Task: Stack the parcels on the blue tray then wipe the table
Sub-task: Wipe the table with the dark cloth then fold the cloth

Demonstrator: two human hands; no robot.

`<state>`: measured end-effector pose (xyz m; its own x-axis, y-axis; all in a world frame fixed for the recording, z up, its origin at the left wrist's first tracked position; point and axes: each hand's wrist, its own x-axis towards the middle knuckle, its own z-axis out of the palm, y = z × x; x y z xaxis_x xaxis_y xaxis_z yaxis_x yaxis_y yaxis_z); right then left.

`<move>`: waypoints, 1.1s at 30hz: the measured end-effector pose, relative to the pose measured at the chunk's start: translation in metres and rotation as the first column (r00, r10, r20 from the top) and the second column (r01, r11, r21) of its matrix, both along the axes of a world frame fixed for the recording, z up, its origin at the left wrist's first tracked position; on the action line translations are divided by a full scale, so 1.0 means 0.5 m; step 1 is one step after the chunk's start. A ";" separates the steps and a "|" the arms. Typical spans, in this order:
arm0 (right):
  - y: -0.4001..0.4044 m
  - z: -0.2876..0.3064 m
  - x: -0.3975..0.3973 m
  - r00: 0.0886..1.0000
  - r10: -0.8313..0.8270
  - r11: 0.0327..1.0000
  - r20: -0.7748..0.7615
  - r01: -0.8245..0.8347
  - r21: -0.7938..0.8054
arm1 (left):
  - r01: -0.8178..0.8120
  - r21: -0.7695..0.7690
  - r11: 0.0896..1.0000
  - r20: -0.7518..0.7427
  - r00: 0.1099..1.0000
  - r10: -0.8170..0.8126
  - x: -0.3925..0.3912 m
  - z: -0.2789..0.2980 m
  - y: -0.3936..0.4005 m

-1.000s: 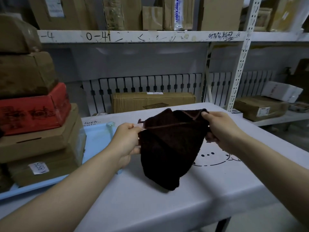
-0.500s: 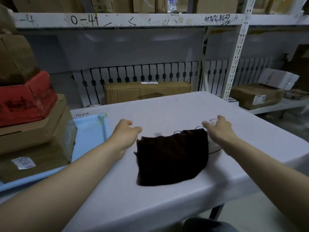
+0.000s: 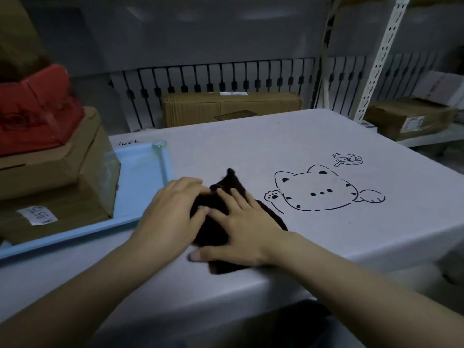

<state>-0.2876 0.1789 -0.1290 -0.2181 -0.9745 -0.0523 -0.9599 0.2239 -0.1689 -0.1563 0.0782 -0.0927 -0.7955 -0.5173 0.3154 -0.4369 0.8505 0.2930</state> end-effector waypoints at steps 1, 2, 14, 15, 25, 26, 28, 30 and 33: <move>0.010 -0.003 0.000 0.997 0.071 0.997 -0.019 -0.072 -0.010 | -0.022 -0.051 0.998 0.025 0.999 0.024 0.010 -0.003 -0.005; 0.018 -0.008 -0.007 0.993 0.112 0.993 -0.038 -0.113 -0.023 | -0.050 -0.086 0.995 0.050 0.997 0.054 0.020 -0.008 -0.011; -0.025 -0.017 -0.262 0.826 -0.563 0.823 -0.013 0.559 -0.106 | -0.263 -0.011 0.965 0.040 0.964 0.263 0.087 -0.065 -0.069; -0.033 -0.015 -0.253 0.834 -0.552 0.830 0.003 0.550 -0.093 | -0.277 -0.005 0.961 0.017 0.961 0.277 0.082 -0.066 -0.072; -0.058 0.015 -0.034 0.995 -0.023 0.998 0.098 0.028 -0.059 | -0.183 0.017 0.983 -0.108 0.977 0.184 0.084 -0.069 -0.083; -0.061 0.014 -0.024 0.996 -0.008 0.999 0.088 0.013 -0.051 | -0.193 0.026 0.981 -0.098 0.976 0.194 0.083 -0.066 -0.086; -0.068 0.013 -0.015 0.999 -0.003 0.999 0.052 0.006 -0.049 | -0.198 0.036 0.980 -0.094 0.975 0.201 0.080 -0.061 -0.096; -0.076 0.012 -0.015 1.000 -0.003 0.998 0.031 0.005 -0.056 | -0.189 0.044 0.981 -0.103 0.976 0.193 0.080 -0.060 -0.107; -0.090 0.007 -0.019 1.000 -0.009 0.997 0.019 0.010 -0.074 | -0.181 0.050 0.982 -0.096 0.978 0.185 0.082 -0.059 -0.126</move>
